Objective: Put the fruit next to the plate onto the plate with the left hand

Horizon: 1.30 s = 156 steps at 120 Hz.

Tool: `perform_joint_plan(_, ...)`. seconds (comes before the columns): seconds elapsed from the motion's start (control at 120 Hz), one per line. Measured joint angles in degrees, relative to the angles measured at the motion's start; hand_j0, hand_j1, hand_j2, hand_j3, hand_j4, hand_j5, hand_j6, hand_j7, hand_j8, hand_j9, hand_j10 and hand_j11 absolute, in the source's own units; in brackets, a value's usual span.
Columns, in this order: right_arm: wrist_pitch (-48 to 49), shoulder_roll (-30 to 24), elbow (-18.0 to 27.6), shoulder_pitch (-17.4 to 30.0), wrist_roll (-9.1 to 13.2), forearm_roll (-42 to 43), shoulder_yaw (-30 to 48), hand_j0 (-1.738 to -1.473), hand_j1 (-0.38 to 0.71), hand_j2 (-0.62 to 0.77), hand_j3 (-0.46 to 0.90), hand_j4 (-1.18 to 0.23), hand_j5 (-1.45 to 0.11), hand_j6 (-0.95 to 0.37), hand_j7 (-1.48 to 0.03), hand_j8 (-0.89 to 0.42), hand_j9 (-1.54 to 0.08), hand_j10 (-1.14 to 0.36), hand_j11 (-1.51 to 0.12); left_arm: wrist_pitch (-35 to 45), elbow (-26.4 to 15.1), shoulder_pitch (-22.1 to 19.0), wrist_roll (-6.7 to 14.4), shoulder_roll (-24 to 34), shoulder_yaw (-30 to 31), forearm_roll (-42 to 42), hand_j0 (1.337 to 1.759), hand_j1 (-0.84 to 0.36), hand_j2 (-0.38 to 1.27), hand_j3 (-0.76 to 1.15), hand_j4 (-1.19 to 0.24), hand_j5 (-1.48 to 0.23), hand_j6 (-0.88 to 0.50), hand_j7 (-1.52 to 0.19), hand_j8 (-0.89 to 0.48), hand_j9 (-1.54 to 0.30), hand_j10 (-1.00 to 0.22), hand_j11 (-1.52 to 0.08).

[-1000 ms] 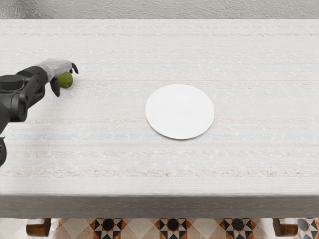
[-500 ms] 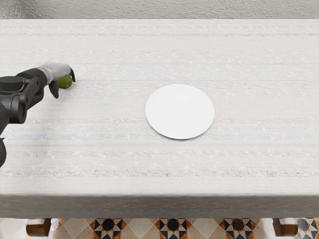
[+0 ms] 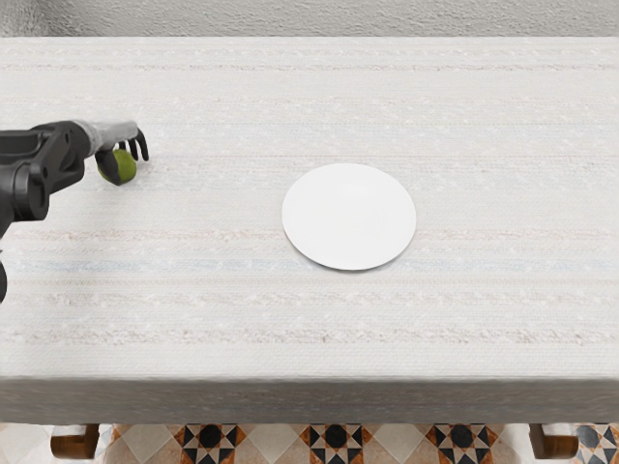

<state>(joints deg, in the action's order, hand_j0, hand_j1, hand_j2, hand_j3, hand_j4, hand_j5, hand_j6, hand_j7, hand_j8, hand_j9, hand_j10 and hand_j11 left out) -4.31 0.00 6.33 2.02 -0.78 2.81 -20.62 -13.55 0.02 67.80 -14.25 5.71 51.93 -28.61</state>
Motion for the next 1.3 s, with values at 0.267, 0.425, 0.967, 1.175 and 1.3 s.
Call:
perform_joint_plan(0.267,0.00,0.00,0.00,0.00,-0.01,0.00,-0.02,-1.658,-0.35,0.00,0.00,0.00,0.00,0.00,0.00,0.00,0.00,0.00,0.00,-0.13,-0.01,-0.21,0.01,0.00,0.36,-0.22,1.656,-0.22,0.15,0.00,-0.58,-0.61,-0.56,-0.61,-0.40,-0.65,-0.52,-0.69)
perform_joint_plan(0.425,0.00,0.00,0.00,0.00,-0.01,0.00,-0.03,-1.658,-0.35,0.00,0.00,0.00,0.00,0.00,0.00,0.00,0.00,0.00,0.00,0.26,0.03,-0.73,0.91,-0.01,-0.01,-1.03,1.654,-0.23,0.17,0.00,-0.66,-0.57,-0.58,-0.61,-0.41,-0.70,-0.49,-0.74)
perform_joint_plan(0.967,0.00,0.00,0.00,0.00,0.00,0.00,-0.01,-1.658,-0.35,0.00,0.00,0.00,0.00,0.00,0.00,0.00,0.00,0.00,0.00,-0.36,-0.01,-0.73,1.22,0.00,0.22,-2.22,1.652,-0.22,0.20,0.00,-0.67,-0.80,-0.50,-0.82,-0.37,-0.85,-0.47,-0.88)
perform_joint_plan(1.175,-0.01,0.00,0.00,0.00,0.00,0.00,-0.02,-1.658,-0.35,0.00,0.00,0.00,0.00,0.00,0.00,0.00,0.00,0.00,0.00,-0.65,-0.03,-0.18,1.07,0.26,-2.27,-2.00,1.652,-0.24,0.31,0.00,-0.67,-0.93,-0.45,-0.92,-0.33,-0.91,-0.43,-0.94)
perform_joint_plan(1.3,0.00,0.00,0.00,0.00,0.00,0.00,-0.02,-1.658,-0.35,0.00,0.00,0.00,0.00,0.00,0.00,0.00,0.00,0.00,0.00,-1.40,-0.02,1.85,0.87,0.71,-5.96,-1.97,1.654,-0.25,0.41,0.00,-0.67,-0.96,-0.49,-0.95,-0.37,-0.93,-0.46,-0.94)
